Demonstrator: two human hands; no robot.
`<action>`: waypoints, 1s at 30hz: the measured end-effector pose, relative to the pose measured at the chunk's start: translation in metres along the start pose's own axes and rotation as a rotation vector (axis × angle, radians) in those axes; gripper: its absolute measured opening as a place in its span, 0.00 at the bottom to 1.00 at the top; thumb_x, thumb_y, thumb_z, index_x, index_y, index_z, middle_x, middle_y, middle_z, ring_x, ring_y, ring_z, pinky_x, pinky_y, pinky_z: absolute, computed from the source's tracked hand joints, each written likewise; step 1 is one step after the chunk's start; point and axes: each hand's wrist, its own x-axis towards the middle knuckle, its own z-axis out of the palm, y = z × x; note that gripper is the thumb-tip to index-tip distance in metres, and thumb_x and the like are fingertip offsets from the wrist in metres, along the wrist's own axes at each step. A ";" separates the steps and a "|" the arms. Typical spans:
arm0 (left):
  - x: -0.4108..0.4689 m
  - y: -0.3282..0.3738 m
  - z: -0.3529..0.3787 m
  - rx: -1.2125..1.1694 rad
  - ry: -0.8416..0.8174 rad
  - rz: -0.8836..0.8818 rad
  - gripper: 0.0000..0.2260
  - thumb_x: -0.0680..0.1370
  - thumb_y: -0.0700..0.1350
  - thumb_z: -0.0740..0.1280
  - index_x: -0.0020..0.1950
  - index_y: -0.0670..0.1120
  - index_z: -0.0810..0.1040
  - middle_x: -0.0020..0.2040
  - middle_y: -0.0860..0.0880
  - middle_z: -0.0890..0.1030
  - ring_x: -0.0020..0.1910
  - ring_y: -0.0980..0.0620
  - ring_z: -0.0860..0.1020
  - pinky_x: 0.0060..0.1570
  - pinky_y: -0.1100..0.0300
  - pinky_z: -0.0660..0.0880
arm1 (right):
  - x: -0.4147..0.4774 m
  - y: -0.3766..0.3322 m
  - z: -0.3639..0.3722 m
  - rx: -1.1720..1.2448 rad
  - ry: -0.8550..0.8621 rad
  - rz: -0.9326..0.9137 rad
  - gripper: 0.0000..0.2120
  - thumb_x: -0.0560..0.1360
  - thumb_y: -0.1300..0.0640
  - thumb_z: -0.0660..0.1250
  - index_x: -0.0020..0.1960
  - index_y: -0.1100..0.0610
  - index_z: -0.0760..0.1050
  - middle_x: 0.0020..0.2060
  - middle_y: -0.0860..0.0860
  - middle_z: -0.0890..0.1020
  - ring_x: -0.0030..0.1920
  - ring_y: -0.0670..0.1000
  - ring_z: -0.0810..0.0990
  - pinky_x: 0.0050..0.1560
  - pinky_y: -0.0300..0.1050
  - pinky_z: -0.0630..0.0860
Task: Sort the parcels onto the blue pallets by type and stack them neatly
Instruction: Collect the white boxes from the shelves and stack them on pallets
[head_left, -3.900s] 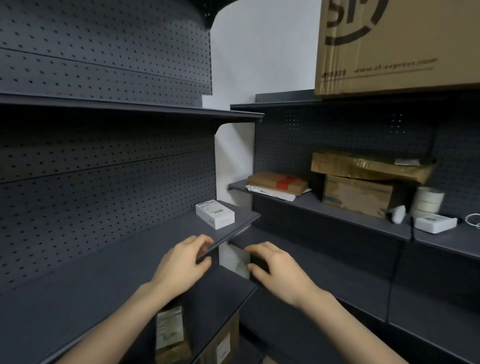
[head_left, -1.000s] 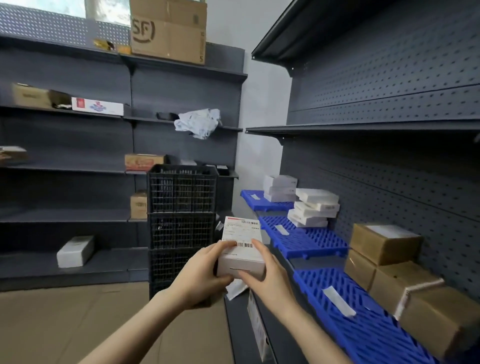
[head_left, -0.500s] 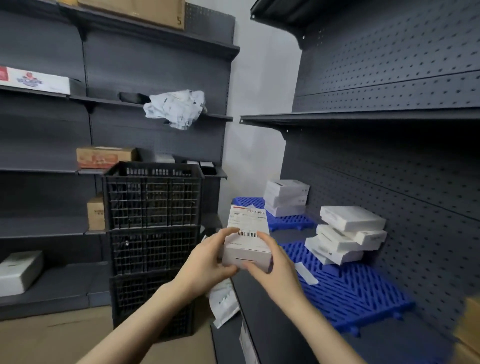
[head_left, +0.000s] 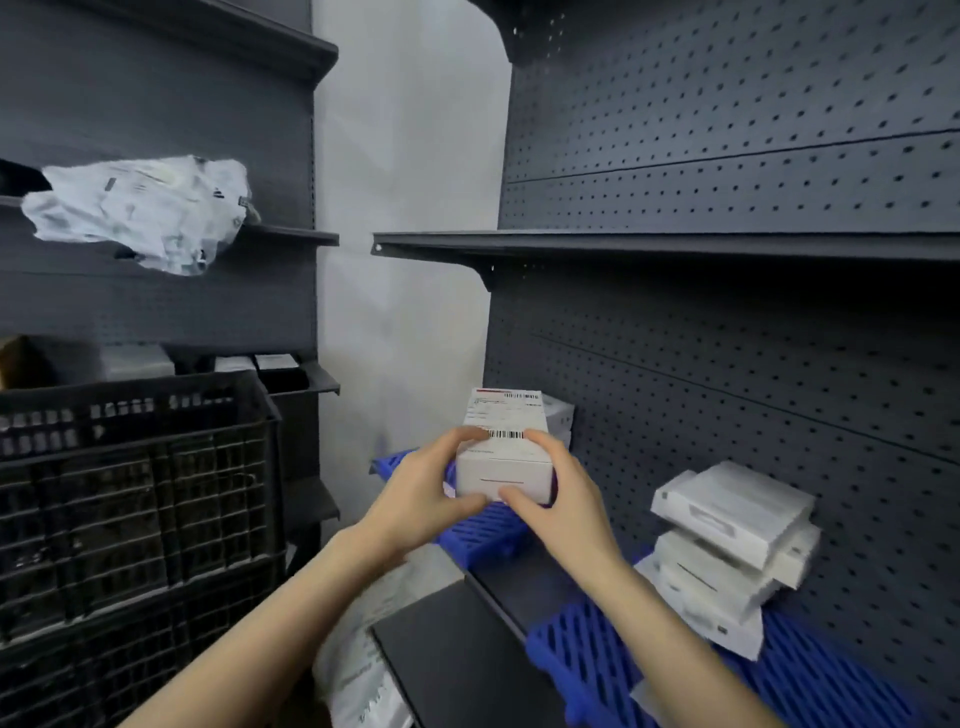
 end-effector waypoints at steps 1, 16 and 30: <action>0.017 -0.011 0.002 -0.004 -0.011 0.015 0.28 0.68 0.46 0.74 0.66 0.57 0.69 0.59 0.60 0.77 0.55 0.63 0.75 0.54 0.72 0.69 | 0.014 0.007 0.004 0.005 0.014 0.005 0.29 0.71 0.52 0.73 0.68 0.41 0.66 0.63 0.43 0.73 0.62 0.45 0.72 0.58 0.41 0.72; 0.194 -0.139 0.048 -0.092 -0.218 0.230 0.28 0.68 0.47 0.74 0.66 0.56 0.69 0.58 0.56 0.77 0.53 0.62 0.75 0.50 0.72 0.70 | 0.151 0.087 0.061 -0.153 0.193 0.177 0.31 0.71 0.51 0.72 0.70 0.43 0.63 0.65 0.47 0.72 0.61 0.45 0.72 0.57 0.40 0.72; 0.215 -0.184 0.045 -0.309 -0.142 0.477 0.27 0.72 0.46 0.73 0.69 0.53 0.68 0.69 0.51 0.66 0.68 0.56 0.65 0.65 0.59 0.64 | 0.123 0.050 0.107 -0.360 0.550 0.432 0.33 0.77 0.46 0.65 0.76 0.42 0.51 0.73 0.49 0.62 0.69 0.47 0.65 0.62 0.38 0.62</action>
